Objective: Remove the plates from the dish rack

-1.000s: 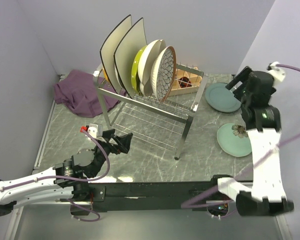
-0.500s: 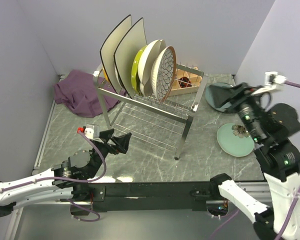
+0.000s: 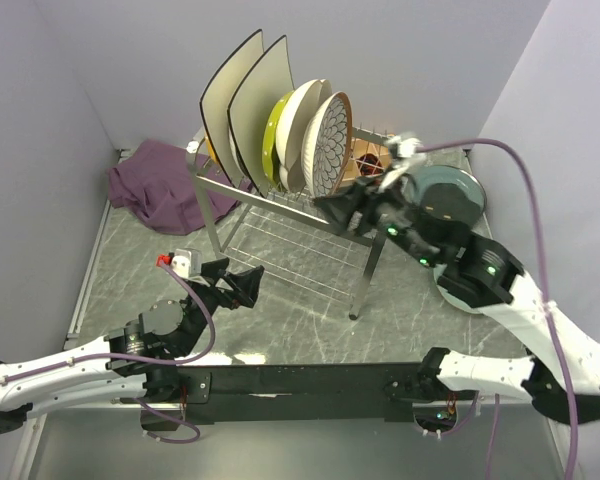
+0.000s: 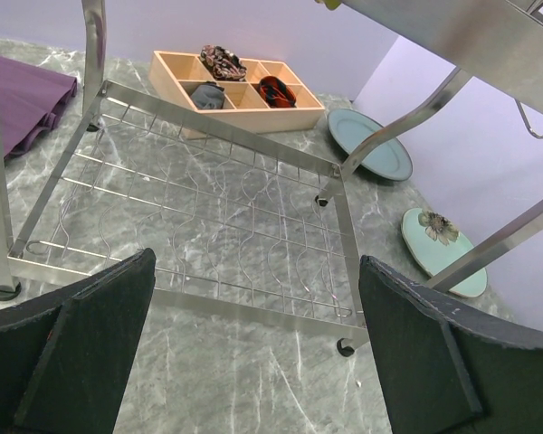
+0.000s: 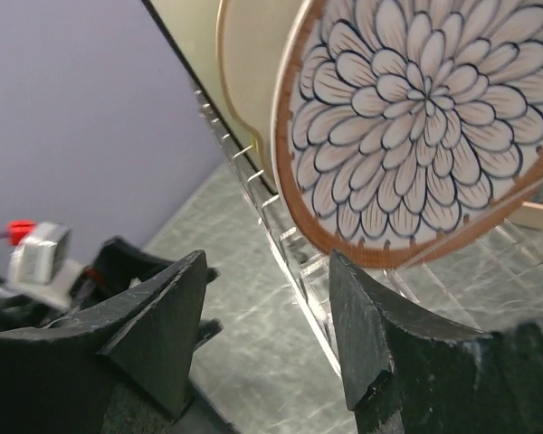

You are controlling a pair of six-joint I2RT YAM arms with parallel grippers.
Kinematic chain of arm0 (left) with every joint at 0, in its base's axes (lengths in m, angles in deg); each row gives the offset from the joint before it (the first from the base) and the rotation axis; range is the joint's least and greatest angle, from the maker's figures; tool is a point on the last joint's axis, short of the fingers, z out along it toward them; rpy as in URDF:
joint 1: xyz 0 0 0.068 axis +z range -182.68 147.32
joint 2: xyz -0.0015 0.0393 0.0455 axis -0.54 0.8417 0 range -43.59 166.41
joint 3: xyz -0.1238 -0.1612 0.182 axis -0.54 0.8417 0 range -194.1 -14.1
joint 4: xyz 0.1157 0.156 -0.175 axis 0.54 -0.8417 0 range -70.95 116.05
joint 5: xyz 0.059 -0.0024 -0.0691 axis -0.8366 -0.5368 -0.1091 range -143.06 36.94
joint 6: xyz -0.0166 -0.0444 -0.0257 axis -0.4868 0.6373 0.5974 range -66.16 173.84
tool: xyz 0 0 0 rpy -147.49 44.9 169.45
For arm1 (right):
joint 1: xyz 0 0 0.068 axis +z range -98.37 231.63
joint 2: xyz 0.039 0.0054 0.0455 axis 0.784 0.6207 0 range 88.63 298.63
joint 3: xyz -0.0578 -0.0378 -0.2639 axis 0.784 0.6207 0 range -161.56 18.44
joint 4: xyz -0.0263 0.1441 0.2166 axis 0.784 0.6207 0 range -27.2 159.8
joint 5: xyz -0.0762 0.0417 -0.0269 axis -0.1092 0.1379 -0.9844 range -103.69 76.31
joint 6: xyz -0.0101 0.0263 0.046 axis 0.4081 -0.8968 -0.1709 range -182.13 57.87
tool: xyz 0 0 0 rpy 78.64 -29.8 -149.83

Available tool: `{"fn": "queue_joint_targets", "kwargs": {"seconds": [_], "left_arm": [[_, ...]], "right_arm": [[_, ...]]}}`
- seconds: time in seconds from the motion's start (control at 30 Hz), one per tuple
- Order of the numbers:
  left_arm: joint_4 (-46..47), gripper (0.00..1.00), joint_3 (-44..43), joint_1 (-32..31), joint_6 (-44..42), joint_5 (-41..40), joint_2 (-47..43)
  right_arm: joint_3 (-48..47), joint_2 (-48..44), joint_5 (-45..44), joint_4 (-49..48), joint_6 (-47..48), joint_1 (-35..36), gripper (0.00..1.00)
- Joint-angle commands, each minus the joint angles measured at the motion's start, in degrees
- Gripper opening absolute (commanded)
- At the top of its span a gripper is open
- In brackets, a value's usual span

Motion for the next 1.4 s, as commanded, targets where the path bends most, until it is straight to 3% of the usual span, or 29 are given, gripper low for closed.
{"fn": "queue_joint_targets", "kwargs": {"seconds": [0.0, 0.1, 0.33, 0.73, 1.13, 1.37], "left_arm": [[2.54, 0.99, -0.20, -0.15, -0.62, 0.20, 0.20], [2.71, 0.99, -0.02, -0.15, -0.71, 0.11, -0.06], [2.54, 0.99, -0.11, -0.15, -0.53, 0.02, -0.24], [2.63, 0.99, -0.02, -0.15, -0.54, 0.29, -0.33], [2.63, 0.99, -0.20, -0.15, -0.54, 0.29, -0.15], [2.63, 1.00, -0.11, -0.15, -0.53, 0.29, -0.15]], "right_arm": [[-6.20, 5.80, -14.06, -3.33, 6.36, 5.55, 0.62], [-9.10, 9.67, -20.73, -3.15, 9.09, 6.53, 0.58], [-10.07, 14.07, -25.58, -5.26, 14.27, 6.97, 0.55], [-6.82, 15.83, -26.20, -10.89, 13.75, 7.06, 0.41], [-6.47, 16.89, -27.35, -11.41, 13.31, 7.06, 0.37], [-7.17, 15.92, -27.61, -11.06, 13.57, 7.06, 0.11]]}}
